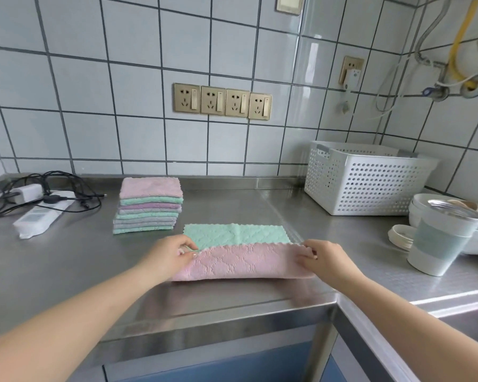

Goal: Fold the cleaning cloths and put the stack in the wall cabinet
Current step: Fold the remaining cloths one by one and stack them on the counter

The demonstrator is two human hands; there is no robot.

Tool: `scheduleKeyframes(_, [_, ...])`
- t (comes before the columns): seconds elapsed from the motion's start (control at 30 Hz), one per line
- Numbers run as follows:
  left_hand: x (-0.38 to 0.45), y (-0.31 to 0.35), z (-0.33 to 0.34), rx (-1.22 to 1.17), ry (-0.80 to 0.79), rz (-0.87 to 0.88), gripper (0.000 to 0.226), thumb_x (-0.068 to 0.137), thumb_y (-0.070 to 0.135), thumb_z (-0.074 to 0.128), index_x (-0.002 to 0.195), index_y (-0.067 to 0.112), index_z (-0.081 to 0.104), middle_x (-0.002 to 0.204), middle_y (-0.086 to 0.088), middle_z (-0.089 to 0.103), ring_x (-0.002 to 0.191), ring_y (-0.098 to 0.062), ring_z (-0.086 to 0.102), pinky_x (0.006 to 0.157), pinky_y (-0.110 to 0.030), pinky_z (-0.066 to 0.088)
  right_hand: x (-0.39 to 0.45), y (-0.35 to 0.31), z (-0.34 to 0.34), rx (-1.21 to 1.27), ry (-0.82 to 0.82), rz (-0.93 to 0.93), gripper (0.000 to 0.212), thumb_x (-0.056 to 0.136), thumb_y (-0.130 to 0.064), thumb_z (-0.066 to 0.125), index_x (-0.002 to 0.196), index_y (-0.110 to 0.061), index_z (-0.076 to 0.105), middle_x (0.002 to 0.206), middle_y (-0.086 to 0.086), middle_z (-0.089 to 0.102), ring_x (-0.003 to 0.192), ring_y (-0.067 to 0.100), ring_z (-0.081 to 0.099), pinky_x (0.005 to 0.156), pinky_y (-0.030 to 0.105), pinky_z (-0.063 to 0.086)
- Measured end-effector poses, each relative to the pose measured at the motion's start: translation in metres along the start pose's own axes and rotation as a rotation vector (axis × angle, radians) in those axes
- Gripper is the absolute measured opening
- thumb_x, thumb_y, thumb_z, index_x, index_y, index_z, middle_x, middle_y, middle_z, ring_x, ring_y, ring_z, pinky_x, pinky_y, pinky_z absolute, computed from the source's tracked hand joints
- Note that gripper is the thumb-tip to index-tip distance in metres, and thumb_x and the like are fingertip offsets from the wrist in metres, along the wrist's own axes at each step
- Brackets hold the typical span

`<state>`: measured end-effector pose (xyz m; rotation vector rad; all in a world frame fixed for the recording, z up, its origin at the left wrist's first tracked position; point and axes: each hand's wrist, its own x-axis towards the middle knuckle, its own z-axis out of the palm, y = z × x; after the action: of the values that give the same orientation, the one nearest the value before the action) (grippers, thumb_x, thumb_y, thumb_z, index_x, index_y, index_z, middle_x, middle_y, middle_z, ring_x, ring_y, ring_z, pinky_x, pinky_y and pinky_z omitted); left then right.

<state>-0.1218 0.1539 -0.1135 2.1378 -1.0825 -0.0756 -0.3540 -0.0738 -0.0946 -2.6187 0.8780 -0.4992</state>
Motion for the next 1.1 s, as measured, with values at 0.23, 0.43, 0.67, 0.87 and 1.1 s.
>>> scheduleKeyframes(0.23, [-0.020,-0.013,-0.020,-0.316,-0.138,-0.158,0.047,0.084,0.010,0.066,0.124,0.024,0.047,0.052,0.016,0.050,0.052,0.001,0.044,0.049,-0.012,0.033,-0.004,-0.006,0.001,0.165,0.048,0.108,0.035,0.085,-0.026,0.065,0.056,-0.025,0.046,0.053,-0.008,0.047,0.053,0.008,0.042,0.047,0.019,0.029])
scheduleKeyframes(0.43, [-0.010,-0.018,-0.009,-0.337,-0.021,-0.148,0.063,0.085,0.001,0.061,0.138,0.024,0.035,0.067,-0.006,0.035,0.065,-0.014,0.037,0.057,-0.019,0.028,0.006,0.000,0.015,0.197,0.091,0.148,0.032,0.086,-0.024,0.063,0.060,-0.017,0.046,0.053,-0.008,0.044,0.052,0.006,0.039,0.047,0.019,0.025])
scheduleKeyframes(0.67, [0.026,-0.007,0.007,-0.372,0.111,-0.176,0.058,0.086,0.001,0.060,0.138,0.015,0.038,0.139,-0.016,0.044,0.131,-0.025,0.041,0.095,-0.021,0.030,0.039,0.011,0.029,0.235,0.113,0.237,0.029,0.085,-0.025,0.062,0.065,-0.012,0.046,0.058,-0.002,0.045,0.057,0.013,0.038,0.052,0.027,0.028])
scheduleKeyframes(0.87, [0.062,-0.022,0.020,-0.262,0.183,-0.187,0.052,0.086,0.003,0.060,0.134,0.018,0.046,0.136,-0.011,0.049,0.126,-0.022,0.046,0.090,-0.021,0.032,0.071,0.018,0.040,0.223,0.113,0.245,0.036,0.085,-0.026,0.062,0.060,-0.014,0.039,0.056,-0.003,0.044,0.055,0.013,0.039,0.051,0.027,0.028])
scheduleKeyframes(1.1, [0.095,-0.034,0.024,-0.082,0.162,-0.184,0.054,0.086,0.012,0.061,0.136,0.020,0.043,0.135,-0.008,0.051,0.126,-0.022,0.048,0.094,-0.028,0.037,0.108,0.020,0.042,0.129,0.096,0.233,0.040,0.085,-0.027,0.061,0.058,-0.016,0.035,0.055,-0.005,0.043,0.053,0.009,0.038,0.049,0.025,0.027])
